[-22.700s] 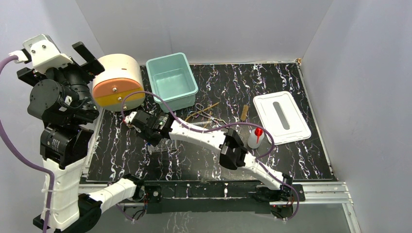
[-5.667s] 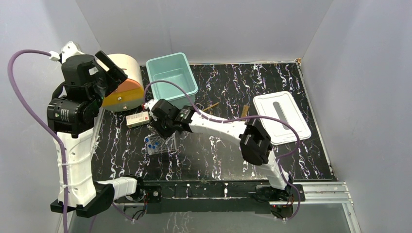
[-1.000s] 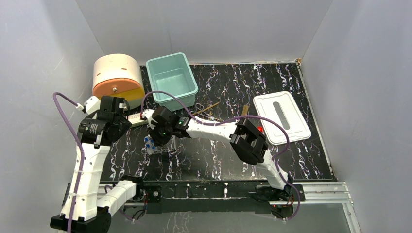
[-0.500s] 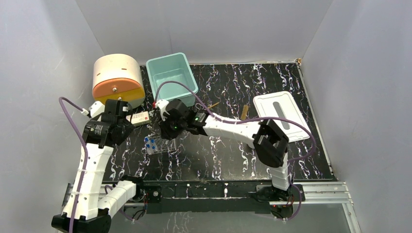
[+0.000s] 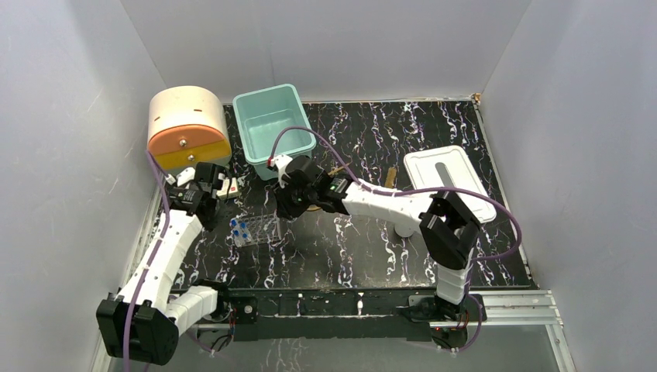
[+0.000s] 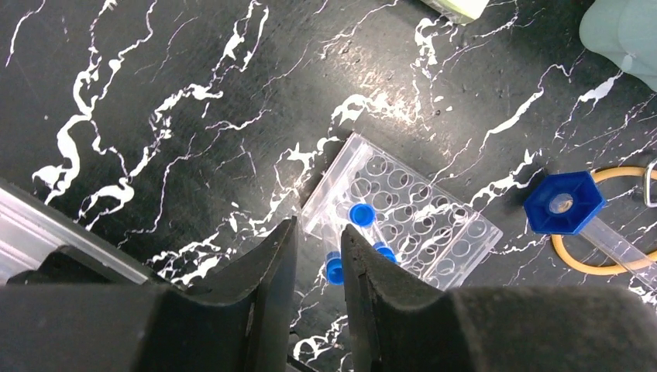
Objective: Organize the chemistry lab equipment
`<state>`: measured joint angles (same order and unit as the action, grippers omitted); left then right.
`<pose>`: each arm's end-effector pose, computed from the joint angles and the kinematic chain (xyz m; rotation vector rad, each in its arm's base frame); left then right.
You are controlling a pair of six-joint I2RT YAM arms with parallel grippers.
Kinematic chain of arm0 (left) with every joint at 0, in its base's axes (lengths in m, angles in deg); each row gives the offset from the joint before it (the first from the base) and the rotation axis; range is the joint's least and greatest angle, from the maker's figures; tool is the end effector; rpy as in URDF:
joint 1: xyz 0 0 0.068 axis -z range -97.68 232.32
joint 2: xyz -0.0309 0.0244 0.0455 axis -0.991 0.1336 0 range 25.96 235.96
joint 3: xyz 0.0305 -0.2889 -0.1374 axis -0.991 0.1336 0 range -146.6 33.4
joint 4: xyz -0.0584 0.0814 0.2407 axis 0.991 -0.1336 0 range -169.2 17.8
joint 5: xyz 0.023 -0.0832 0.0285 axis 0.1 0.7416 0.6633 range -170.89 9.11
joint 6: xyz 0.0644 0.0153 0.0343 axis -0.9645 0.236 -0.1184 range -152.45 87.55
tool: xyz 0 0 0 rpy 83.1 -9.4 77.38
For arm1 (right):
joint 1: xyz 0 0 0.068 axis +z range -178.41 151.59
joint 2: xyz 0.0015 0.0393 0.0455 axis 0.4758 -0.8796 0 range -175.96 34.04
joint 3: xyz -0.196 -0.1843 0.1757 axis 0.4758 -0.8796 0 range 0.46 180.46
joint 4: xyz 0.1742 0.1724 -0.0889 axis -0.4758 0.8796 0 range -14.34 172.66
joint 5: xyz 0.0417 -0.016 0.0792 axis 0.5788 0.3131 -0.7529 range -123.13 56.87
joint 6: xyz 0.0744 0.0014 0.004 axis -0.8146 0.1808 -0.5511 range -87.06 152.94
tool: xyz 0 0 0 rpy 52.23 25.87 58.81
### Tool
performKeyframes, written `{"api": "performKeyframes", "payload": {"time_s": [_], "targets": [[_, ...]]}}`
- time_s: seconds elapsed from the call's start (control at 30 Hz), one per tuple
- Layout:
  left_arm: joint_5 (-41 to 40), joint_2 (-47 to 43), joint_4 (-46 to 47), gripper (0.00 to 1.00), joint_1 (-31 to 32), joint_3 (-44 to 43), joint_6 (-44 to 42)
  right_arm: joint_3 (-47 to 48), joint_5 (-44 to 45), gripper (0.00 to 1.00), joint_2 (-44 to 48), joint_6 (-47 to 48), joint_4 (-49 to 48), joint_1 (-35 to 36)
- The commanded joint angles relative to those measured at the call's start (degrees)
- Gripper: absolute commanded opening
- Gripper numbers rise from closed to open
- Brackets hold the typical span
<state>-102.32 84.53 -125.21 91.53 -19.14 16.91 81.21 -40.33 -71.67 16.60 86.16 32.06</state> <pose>0.1749 -0.0053 0.3019 -0.9786 2.2970 0.0739 0.2213 0.4063 0.2880 -0.9443 2.1286 0.8599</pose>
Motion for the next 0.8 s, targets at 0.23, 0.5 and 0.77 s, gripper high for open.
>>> {"api": "performKeyframes", "payload": {"time_s": [0.23,0.5,0.77], "targets": [[6.0,3.7,13.5,0.30,-0.2,6.0,-8.3,-0.4,0.2,0.30,4.5,1.3,-0.5,-1.4],[7.6,6.5,16.7,0.27,-0.2,7.2,-10.8,-1.3,0.0,0.30,5.4,1.8,-0.1,-2.0],[11.9,5.1,14.8,0.19,-0.2,7.3,-12.4,-2.1,0.0,0.30,6.0,2.0,-0.2,-2.3]]}}
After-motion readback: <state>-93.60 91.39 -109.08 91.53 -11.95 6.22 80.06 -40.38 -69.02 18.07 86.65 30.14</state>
